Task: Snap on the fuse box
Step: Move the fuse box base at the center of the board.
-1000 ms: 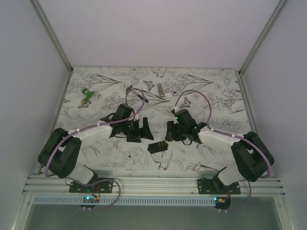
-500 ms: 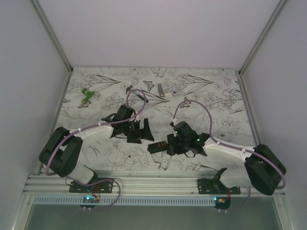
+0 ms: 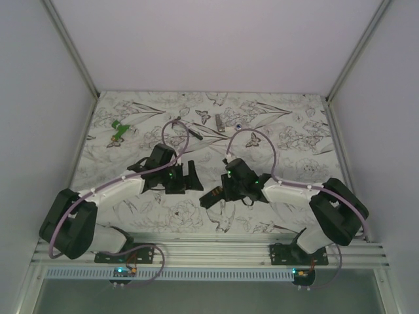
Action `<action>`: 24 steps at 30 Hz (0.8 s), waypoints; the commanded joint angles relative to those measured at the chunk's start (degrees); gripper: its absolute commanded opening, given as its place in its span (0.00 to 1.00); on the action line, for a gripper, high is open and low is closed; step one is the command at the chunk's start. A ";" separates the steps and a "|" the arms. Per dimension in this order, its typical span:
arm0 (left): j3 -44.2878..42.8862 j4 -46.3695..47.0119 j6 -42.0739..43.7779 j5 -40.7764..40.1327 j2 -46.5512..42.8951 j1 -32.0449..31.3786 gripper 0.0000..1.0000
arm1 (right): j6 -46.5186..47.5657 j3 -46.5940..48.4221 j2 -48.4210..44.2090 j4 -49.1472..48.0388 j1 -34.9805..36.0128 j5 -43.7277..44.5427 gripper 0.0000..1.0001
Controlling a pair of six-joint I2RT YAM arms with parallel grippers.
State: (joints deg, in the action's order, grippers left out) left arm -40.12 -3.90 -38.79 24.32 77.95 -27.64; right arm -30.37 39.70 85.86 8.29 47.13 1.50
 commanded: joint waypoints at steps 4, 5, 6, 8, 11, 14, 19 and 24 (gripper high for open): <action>1.94 -2.79 1.59 -1.76 -2.22 1.07 1.00 | 4.39 3.88 2.13 -0.86 -0.11 2.75 0.40; 2.09 -2.85 1.56 -1.87 -2.45 1.07 1.00 | 4.62 3.81 1.65 -0.56 -0.11 2.84 0.40; 2.14 -2.85 1.70 -1.94 -2.51 1.04 1.00 | 4.90 3.80 1.06 0.36 -0.16 2.96 0.41; 2.02 -2.93 2.01 -1.99 -2.72 1.12 1.00 | 5.49 4.31 -0.56 2.91 -0.27 3.46 0.44; 1.89 -2.95 2.32 -2.35 -3.25 1.18 1.00 | 5.62 5.53 -3.97 8.21 -0.70 5.04 0.48; 1.89 -2.95 2.74 -3.20 -3.45 1.25 1.00 | 5.29 6.23 -6.76 14.44 -2.17 7.96 0.51; 1.11 -2.95 3.36 -3.29 -2.21 1.32 1.00 | 5.86 6.54 -8.05 19.74 -6.69 8.64 0.53; 0.43 -2.95 3.71 -3.18 -1.17 1.35 1.00 | 7.12 7.10 -5.02 20.71 -10.47 7.87 0.52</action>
State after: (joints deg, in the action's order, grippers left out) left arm -38.72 -5.72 -36.34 21.28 75.83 -26.81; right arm -24.64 44.99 78.76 25.63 38.83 8.54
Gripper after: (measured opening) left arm 0.997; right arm 0.530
